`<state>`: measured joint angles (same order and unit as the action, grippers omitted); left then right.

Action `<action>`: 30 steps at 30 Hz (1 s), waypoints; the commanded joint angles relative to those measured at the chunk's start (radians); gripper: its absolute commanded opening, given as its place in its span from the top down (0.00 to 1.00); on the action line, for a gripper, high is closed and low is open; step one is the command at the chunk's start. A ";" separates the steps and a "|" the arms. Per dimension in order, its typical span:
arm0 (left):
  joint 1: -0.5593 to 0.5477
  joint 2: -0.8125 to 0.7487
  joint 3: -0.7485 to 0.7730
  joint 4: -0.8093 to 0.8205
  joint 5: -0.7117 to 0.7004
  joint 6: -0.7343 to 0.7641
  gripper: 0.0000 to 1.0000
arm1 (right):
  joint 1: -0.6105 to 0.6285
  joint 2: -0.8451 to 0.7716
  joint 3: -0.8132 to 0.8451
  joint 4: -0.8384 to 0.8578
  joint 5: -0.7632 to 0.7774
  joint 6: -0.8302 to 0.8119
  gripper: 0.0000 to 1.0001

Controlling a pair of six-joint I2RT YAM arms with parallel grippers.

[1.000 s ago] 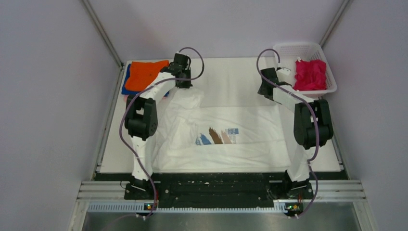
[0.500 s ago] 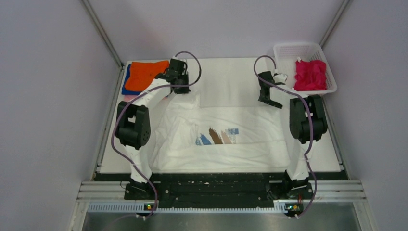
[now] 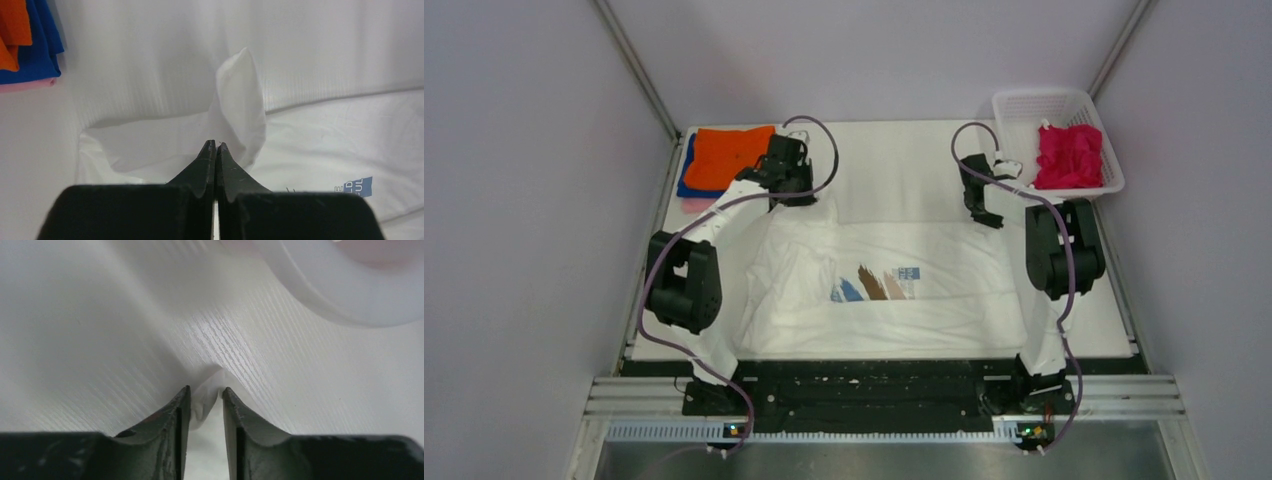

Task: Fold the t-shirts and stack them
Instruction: Grab the side of the flattened tshirt furthest away from the robot with both arms, then fold the other side of the tshirt into a rectangle

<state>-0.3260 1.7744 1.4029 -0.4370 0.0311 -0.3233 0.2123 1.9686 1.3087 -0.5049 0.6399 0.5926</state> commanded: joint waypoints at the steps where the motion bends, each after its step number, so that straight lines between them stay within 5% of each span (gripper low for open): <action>1: -0.009 -0.094 -0.041 0.054 0.007 -0.005 1.00 | 0.008 -0.035 0.002 0.017 0.034 0.009 0.82; 6: -0.023 -0.163 -0.113 0.067 0.006 0.006 1.00 | 0.024 -0.086 -0.014 0.055 0.051 -0.023 0.98; 21: -0.117 -0.540 -0.475 0.067 -0.112 -0.141 1.00 | 0.101 -0.408 -0.306 0.055 0.069 0.039 1.00; 30: -0.159 -0.816 -0.655 -0.066 -0.189 -0.249 1.00 | 0.113 -0.518 -0.369 0.015 0.057 0.055 1.00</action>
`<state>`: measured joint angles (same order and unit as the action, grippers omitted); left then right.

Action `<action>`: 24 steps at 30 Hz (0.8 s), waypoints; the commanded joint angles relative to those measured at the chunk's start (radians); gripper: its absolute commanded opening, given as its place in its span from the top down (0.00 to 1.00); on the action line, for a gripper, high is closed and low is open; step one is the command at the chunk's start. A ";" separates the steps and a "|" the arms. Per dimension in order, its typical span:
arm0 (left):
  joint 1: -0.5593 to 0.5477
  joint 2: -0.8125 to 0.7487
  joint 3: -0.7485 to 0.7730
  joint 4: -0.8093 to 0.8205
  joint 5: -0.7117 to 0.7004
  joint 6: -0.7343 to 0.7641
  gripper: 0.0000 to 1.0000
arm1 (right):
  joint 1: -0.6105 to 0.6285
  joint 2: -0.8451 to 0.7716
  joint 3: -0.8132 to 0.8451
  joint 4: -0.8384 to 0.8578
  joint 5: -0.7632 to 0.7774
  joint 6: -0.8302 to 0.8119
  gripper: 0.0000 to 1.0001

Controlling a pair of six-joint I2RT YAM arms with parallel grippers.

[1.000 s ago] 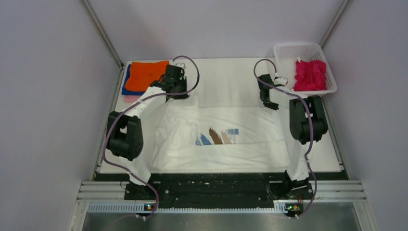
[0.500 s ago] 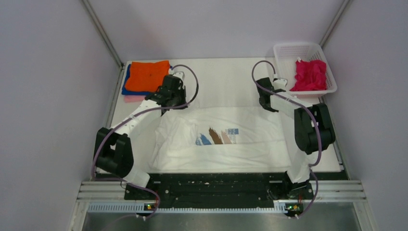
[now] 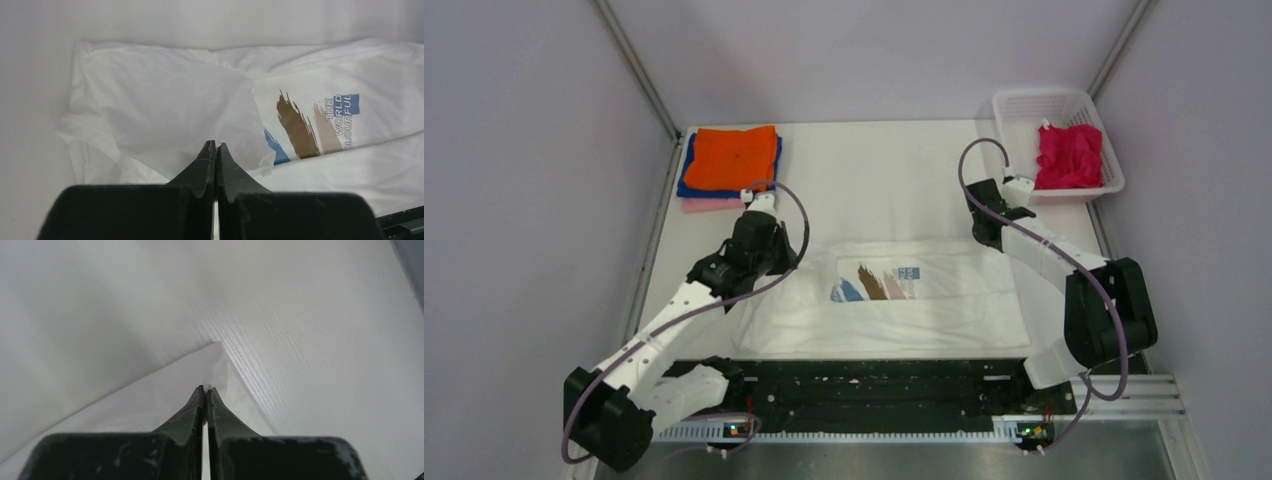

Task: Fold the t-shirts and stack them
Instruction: Fold the other side of the tshirt into a rectangle

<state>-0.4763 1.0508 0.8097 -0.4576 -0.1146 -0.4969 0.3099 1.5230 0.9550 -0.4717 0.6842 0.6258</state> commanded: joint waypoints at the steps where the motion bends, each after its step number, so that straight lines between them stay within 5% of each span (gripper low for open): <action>1: -0.009 -0.114 -0.073 -0.056 -0.041 -0.087 1.00 | 0.017 -0.084 -0.019 -0.021 0.012 0.019 1.00; 24: -0.027 -0.359 -0.219 -0.326 0.101 -0.287 1.00 | 0.018 -0.233 -0.141 -0.021 -0.018 0.034 0.97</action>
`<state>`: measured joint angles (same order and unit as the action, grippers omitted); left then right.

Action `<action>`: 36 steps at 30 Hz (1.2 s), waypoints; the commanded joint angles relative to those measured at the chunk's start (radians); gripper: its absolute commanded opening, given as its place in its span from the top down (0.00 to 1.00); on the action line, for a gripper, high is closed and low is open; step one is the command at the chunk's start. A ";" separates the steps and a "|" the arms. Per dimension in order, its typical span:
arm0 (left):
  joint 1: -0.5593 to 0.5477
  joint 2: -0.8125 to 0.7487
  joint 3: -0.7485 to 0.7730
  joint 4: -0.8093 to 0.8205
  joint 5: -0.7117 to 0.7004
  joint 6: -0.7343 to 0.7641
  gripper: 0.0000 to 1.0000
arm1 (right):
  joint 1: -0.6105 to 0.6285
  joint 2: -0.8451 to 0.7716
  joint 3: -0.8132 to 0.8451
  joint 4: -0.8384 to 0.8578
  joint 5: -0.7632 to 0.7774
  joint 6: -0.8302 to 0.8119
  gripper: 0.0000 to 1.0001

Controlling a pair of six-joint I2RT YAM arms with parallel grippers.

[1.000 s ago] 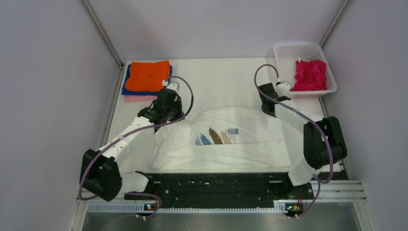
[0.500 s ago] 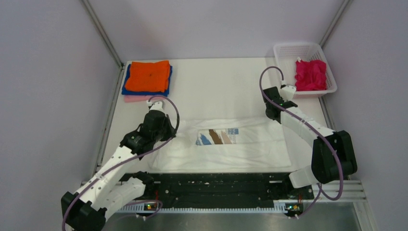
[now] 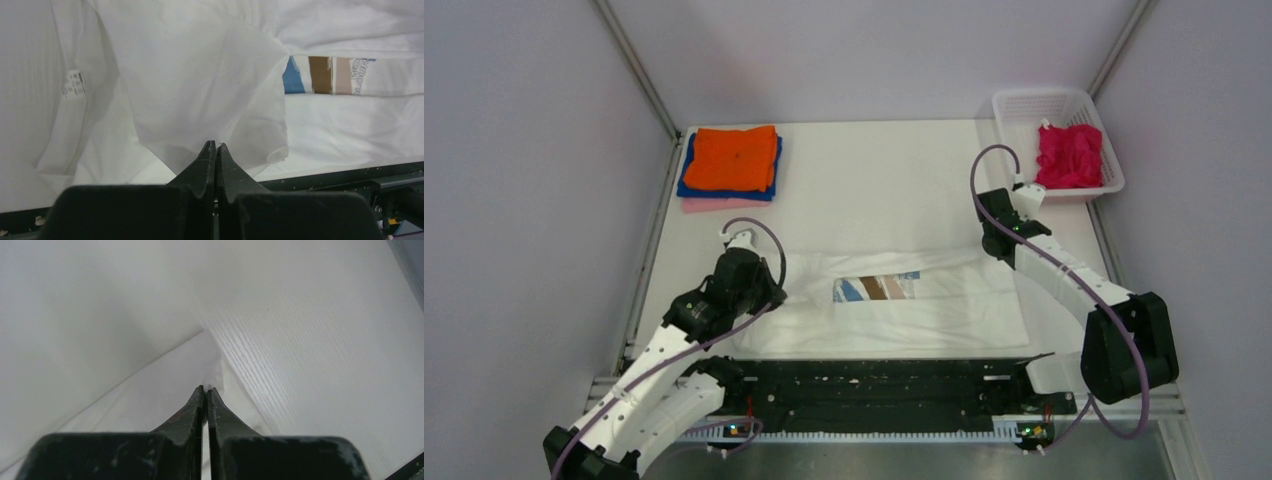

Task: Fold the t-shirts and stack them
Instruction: Fold the other side of the tshirt into a rectangle, then rotate the tshirt 90 degrees

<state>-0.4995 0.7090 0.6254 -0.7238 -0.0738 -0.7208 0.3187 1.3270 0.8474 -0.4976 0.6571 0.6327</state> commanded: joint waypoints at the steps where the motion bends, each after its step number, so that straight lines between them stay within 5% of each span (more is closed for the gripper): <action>1: -0.004 -0.022 -0.044 -0.074 0.065 -0.080 1.00 | 0.009 -0.040 -0.046 0.005 0.001 0.032 0.97; 4: -0.006 -0.058 -0.082 -0.110 0.069 -0.134 1.00 | 0.009 -0.052 -0.102 0.003 0.005 0.072 0.94; 6: -0.006 -0.085 -0.102 -0.137 0.114 -0.166 0.98 | 0.009 -0.061 -0.131 0.004 0.014 0.102 0.70; 8: -0.005 -0.106 -0.110 -0.176 0.133 -0.181 0.81 | 0.009 -0.064 -0.135 0.002 0.012 0.095 0.45; 11: -0.006 -0.139 -0.093 -0.211 0.149 -0.191 0.39 | 0.009 -0.091 -0.121 0.003 -0.008 0.042 0.19; 12: -0.006 -0.150 -0.081 -0.210 0.161 -0.190 0.20 | 0.009 -0.104 -0.112 -0.001 -0.019 0.029 0.13; 14: -0.006 -0.172 -0.049 -0.184 0.202 -0.167 0.04 | 0.013 -0.144 -0.101 -0.002 -0.045 0.005 0.07; 18: -0.007 -0.169 -0.037 -0.061 0.226 -0.145 0.01 | 0.018 -0.248 -0.128 0.076 -0.178 -0.065 0.01; 22: -0.006 -0.065 -0.134 0.239 0.239 -0.206 0.01 | 0.018 -0.314 -0.249 0.369 -0.642 -0.160 0.01; 25: -0.002 0.081 -0.181 0.402 0.121 -0.310 0.01 | 0.025 -0.258 -0.332 0.615 -0.895 -0.132 0.01; 36: 0.103 0.740 0.065 0.633 -0.019 -0.395 0.01 | 0.049 -0.003 -0.321 0.648 -0.872 -0.131 0.01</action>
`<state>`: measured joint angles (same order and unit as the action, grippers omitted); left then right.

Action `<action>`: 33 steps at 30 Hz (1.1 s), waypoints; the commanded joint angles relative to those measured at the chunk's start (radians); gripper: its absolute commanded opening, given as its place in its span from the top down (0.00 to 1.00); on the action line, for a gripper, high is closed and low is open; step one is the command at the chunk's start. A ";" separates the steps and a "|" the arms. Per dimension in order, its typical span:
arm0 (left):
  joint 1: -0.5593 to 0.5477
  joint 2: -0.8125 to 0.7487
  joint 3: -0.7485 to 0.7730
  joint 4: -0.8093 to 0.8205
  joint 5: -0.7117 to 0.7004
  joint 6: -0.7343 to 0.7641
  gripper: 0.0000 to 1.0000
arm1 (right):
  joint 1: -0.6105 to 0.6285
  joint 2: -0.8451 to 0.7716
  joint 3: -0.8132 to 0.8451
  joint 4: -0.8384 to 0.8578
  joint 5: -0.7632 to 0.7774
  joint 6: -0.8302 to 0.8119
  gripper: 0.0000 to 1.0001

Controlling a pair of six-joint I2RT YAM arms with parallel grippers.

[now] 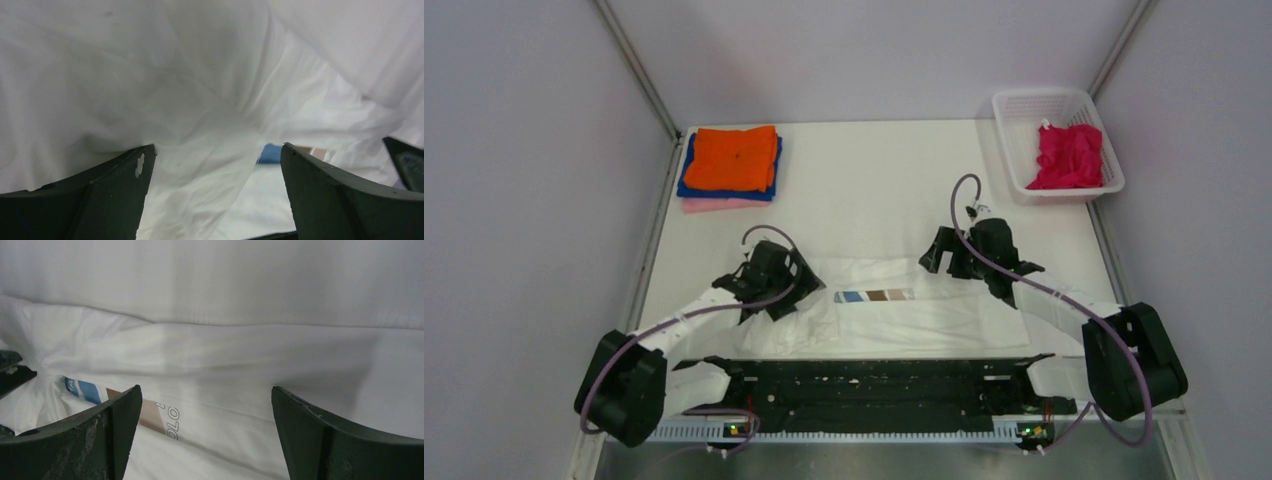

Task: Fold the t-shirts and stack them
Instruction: Rotate the tshirt 90 degrees

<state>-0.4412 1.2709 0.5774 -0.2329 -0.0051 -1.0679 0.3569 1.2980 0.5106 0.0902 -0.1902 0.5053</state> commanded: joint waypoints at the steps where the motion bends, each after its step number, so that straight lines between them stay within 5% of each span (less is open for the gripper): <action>1: 0.060 0.243 0.169 0.153 -0.103 -0.051 0.01 | 0.012 0.032 0.011 0.045 -0.013 0.011 0.01; 6: 0.095 0.646 0.676 0.067 -0.052 -0.012 0.01 | 0.033 0.061 -0.016 0.004 -0.015 0.054 0.01; 10: 0.094 1.057 1.200 0.042 0.180 -0.020 0.01 | 0.162 0.043 -0.016 -0.015 -0.052 0.073 0.01; 14: 0.073 1.386 1.580 0.253 0.455 -0.180 0.01 | 0.309 0.037 0.022 -0.057 -0.154 0.058 0.01; 19: 0.032 1.568 1.812 0.423 0.433 -0.293 0.01 | 0.402 0.036 0.113 -0.120 -0.148 0.005 0.01; 23: 0.037 1.562 1.814 0.452 0.403 -0.288 0.01 | 0.407 -0.017 0.135 -0.129 -0.106 0.000 0.01; 33: 0.068 1.292 1.775 0.081 0.170 0.024 0.01 | 0.406 -0.237 0.098 -0.205 -0.038 0.073 0.01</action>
<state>-0.4080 2.7564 2.3596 0.0586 0.3080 -1.2312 0.7574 1.1427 0.6041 -0.0635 -0.2535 0.5518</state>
